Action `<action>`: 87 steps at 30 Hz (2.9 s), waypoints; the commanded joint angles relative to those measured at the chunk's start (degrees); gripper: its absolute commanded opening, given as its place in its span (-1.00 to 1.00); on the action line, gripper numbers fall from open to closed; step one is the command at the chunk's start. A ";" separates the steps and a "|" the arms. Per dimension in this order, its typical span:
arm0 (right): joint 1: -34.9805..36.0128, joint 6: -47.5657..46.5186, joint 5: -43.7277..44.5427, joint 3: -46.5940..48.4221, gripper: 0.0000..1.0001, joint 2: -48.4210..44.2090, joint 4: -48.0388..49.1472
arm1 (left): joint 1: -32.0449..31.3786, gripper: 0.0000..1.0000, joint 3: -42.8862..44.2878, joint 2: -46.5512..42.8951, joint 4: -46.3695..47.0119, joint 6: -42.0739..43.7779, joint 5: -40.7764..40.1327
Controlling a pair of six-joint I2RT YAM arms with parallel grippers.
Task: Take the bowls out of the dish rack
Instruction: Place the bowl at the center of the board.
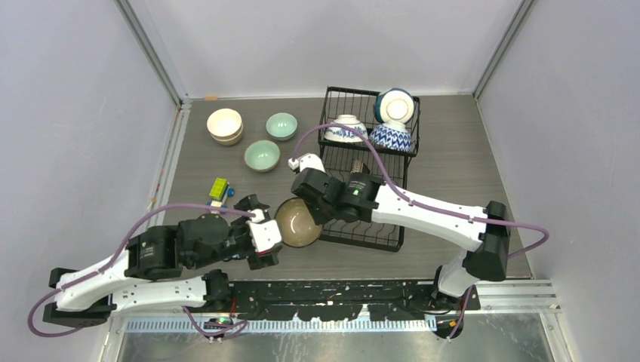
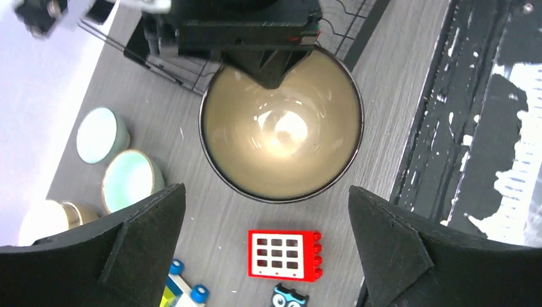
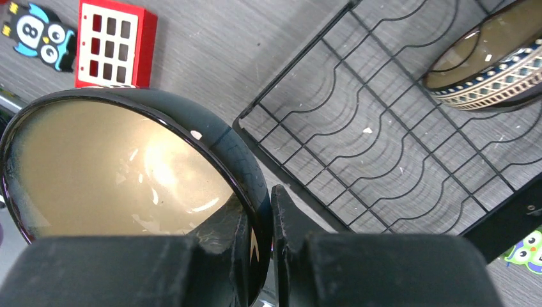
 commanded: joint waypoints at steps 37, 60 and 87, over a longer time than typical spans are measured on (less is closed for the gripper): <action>-0.40 10.01 11.32 -7.46 -0.98 -11.18 14.73 | 4.58 0.99 3.54 22.21 -14.84 -105.15 -37.27; -0.93 15.47 8.11 -4.83 -0.99 -5.92 15.77 | 5.88 -0.08 -3.86 20.18 -6.61 -99.42 -37.84; -0.96 14.56 3.80 -5.32 -0.77 -5.06 15.92 | 7.99 -0.99 -6.23 20.77 -0.28 -94.13 -35.39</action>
